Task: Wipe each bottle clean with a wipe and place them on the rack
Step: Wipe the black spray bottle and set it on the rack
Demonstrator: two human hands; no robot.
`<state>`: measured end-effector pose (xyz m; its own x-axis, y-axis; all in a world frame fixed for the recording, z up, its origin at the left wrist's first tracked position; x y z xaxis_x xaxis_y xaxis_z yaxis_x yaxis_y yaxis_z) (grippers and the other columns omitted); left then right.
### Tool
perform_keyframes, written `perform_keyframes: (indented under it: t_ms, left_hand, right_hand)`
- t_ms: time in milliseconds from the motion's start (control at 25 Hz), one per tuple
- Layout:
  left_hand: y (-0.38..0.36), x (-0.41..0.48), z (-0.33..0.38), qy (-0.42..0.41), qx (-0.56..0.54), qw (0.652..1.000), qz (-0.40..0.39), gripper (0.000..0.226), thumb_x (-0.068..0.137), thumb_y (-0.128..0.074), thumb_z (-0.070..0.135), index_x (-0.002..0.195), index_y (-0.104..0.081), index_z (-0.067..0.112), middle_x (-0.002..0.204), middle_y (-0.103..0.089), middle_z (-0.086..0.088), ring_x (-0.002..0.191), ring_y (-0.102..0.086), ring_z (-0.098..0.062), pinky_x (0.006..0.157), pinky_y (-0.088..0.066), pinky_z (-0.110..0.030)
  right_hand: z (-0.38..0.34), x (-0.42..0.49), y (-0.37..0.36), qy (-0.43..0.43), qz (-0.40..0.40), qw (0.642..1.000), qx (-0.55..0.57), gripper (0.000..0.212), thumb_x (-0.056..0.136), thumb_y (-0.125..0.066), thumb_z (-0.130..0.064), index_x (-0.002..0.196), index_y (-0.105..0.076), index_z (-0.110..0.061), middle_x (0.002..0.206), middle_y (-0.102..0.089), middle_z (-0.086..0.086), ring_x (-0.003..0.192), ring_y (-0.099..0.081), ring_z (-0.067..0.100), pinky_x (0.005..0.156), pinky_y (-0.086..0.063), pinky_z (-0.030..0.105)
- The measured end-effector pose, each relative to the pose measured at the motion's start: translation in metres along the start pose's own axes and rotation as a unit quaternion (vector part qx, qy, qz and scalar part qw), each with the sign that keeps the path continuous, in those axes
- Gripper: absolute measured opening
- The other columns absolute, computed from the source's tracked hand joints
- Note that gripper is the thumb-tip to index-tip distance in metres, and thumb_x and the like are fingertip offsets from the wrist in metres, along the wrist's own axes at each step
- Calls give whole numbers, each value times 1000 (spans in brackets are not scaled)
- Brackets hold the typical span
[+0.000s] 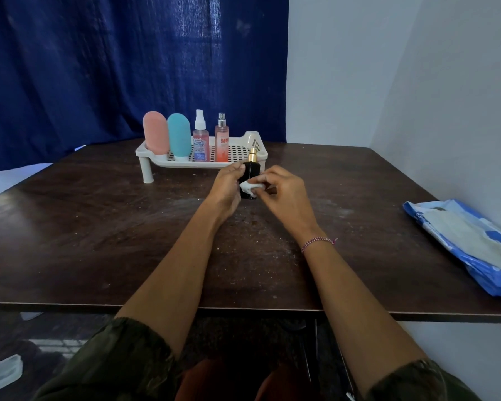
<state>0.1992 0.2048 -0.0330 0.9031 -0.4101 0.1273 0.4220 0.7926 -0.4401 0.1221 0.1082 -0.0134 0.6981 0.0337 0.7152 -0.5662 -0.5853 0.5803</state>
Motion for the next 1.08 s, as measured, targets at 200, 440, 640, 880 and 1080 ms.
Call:
perform_keyframes:
  t_ms: [200, 440, 640, 880, 1080]
  left_hand:
    - [6, -1, 3, 15, -35, 999, 33, 25, 102, -32, 13, 116, -51, 5, 101, -60, -13, 91, -60, -21, 76, -52, -33]
    - [7, -2, 4, 18, -61, 997, 46, 28, 102, -32, 14, 121, -48, 1, 101, -60, -13, 91, -60, -19, 76, -53, -31]
    - [8, -4, 3, 52, -96, 993, 51, 38, 100, -39, 29, 129, -48, 5, 104, -60, -9, 86, -60, -16, 68, -55, -30]
    - [4, -4, 2, 63, -106, 990, 61, 17, 100, -41, 20, 101, -54, 9, 89, -52, -7, 76, -55, -15, 68, -53, -32]
    - [4, -5, 2, 83, -119, 987, 69, 32, 100, -41, 23, 121, -52, 3, 96, -55, -10, 83, -56, -17, 55, -55, -29]
  right_hand:
    - [-2, -1, -3, 16, -49, 999, -2, 22, 80, -70, -6, 101, -70, -10, 97, -63, 2, 86, -57, 6, 80, -50, 15]
    - [5, -1, 0, -18, -33, 999, -3, 21, 78, -72, -9, 98, -71, -13, 98, -66, 0, 86, -58, 5, 78, -50, 16]
    - [13, -1, 1, -64, -4, 998, 3, 21, 76, -74, -12, 96, -70, -15, 100, -68, -1, 83, -57, 2, 72, -48, 8]
    - [9, 0, -1, -57, 22, 996, 66, 21, 74, -75, -9, 94, -70, -14, 95, -66, -5, 77, -56, -7, 71, -46, 4]
    - [5, 0, -1, -40, 20, 996, 80, 22, 75, -75, -10, 96, -71, -12, 96, -67, -2, 80, -57, -4, 73, -46, 5]
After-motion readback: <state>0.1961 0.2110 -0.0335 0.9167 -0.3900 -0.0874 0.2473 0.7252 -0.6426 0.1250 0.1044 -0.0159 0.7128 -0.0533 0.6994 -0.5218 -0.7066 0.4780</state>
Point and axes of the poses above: each hand's wrist, its own x-axis towards the middle knuckle, its own y-axis out of the back of the hand, z = x × y, the point moved 4 cm from there along x, towards the middle knuckle
